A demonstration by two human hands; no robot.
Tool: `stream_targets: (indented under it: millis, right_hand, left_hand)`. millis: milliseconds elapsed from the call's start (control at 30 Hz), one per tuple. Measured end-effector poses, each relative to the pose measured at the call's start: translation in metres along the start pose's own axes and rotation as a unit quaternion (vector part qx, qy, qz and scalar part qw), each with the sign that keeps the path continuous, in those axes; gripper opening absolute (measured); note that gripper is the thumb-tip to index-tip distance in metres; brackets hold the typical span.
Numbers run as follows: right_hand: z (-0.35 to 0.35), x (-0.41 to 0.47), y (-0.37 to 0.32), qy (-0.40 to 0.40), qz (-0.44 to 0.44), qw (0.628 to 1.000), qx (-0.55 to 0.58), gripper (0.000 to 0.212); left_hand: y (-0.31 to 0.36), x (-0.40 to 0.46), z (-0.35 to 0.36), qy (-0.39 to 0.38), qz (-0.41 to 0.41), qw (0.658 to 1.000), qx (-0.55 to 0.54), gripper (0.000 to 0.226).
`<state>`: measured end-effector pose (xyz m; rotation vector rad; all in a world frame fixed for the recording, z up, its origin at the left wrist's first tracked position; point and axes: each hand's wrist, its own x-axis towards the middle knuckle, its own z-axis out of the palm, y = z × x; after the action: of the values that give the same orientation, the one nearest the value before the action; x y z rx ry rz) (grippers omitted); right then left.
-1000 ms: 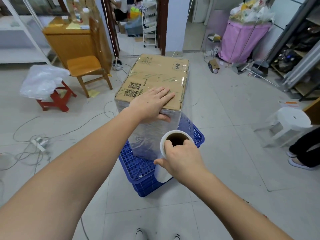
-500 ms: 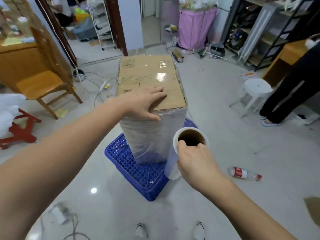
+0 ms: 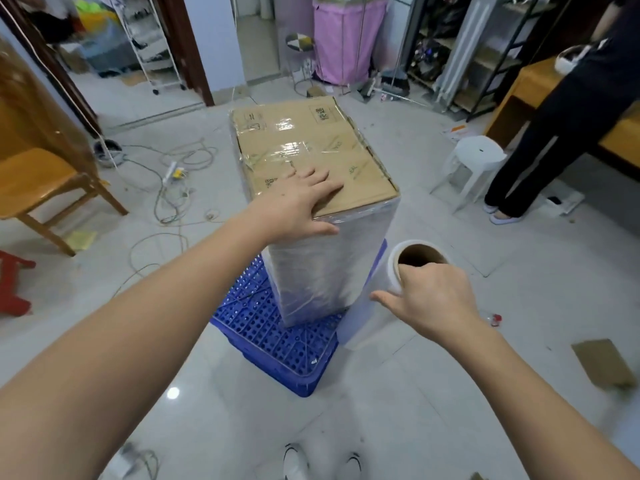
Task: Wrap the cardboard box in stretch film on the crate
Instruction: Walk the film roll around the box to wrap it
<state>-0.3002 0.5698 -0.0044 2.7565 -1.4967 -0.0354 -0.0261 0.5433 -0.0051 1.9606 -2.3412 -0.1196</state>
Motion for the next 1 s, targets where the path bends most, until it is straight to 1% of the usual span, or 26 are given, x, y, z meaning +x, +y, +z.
stream_targets:
  millis: [33, 100, 133, 300, 400, 500, 600, 700, 767, 800, 867, 1000]
  right_hand:
    - [0.001, -0.002, -0.001, 0.022, -0.042, 0.999, -0.013, 0.062]
    - [0.009, -0.006, -0.006, 0.084, -0.142, 0.985, -0.054, 0.067]
    - [0.010, -0.008, -0.011, 0.096, -0.168, 0.979, -0.060, 0.067]
    - [0.023, -0.014, -0.025, 0.088, -0.282, 0.955, -0.034, 0.046]
    - [0.021, -0.017, -0.027, 0.082, -0.347, 0.934, -0.020, 0.046]
    - [0.021, -0.015, -0.028, 0.078, -0.381, 0.921, -0.005, 0.050]
    - [0.022, -0.013, -0.030, 0.063, -0.392, 0.918, 0.007, 0.052]
    - [0.021, -0.009, -0.028, 0.055, -0.382, 0.923, 0.016, 0.055]
    - [0.016, -0.010, -0.029, 0.033, -0.368, 0.929, -0.001, 0.056]
    - [0.013, -0.012, -0.031, 0.027, -0.355, 0.935, -0.014, 0.055]
    - [0.012, -0.020, -0.037, 0.053, -0.310, 0.949, -0.026, 0.054]
    - [0.016, -0.037, -0.051, 0.078, -0.205, 0.976, -0.009, 0.049]
  left_hand:
    - [0.004, 0.005, 0.000, 0.004, -0.004, 1.000, 0.003, 0.090]
    - [0.009, 0.014, -0.002, 0.003, -0.009, 1.000, 0.000, 0.088]
    - [0.011, 0.017, -0.002, -0.002, -0.012, 1.000, -0.004, 0.088]
    - [0.005, 0.014, -0.001, -0.006, -0.026, 1.000, -0.006, 0.085]
    - [0.005, 0.011, 0.000, -0.004, -0.029, 1.000, -0.004, 0.085]
    - [0.008, 0.009, -0.001, 0.002, -0.031, 1.000, -0.003, 0.084]
    - [0.011, 0.008, -0.001, 0.002, -0.034, 0.999, -0.012, 0.084]
    - [0.013, 0.008, -0.003, 0.002, -0.038, 0.999, -0.018, 0.086]
    - [0.014, 0.008, -0.004, 0.006, -0.041, 0.999, -0.022, 0.086]
    - [0.016, 0.009, -0.005, 0.006, -0.043, 0.999, -0.022, 0.086]
    - [0.018, 0.010, -0.004, 0.003, -0.048, 0.999, -0.019, 0.087]
    - [0.019, 0.008, -0.003, 0.000, -0.056, 0.998, -0.014, 0.088]
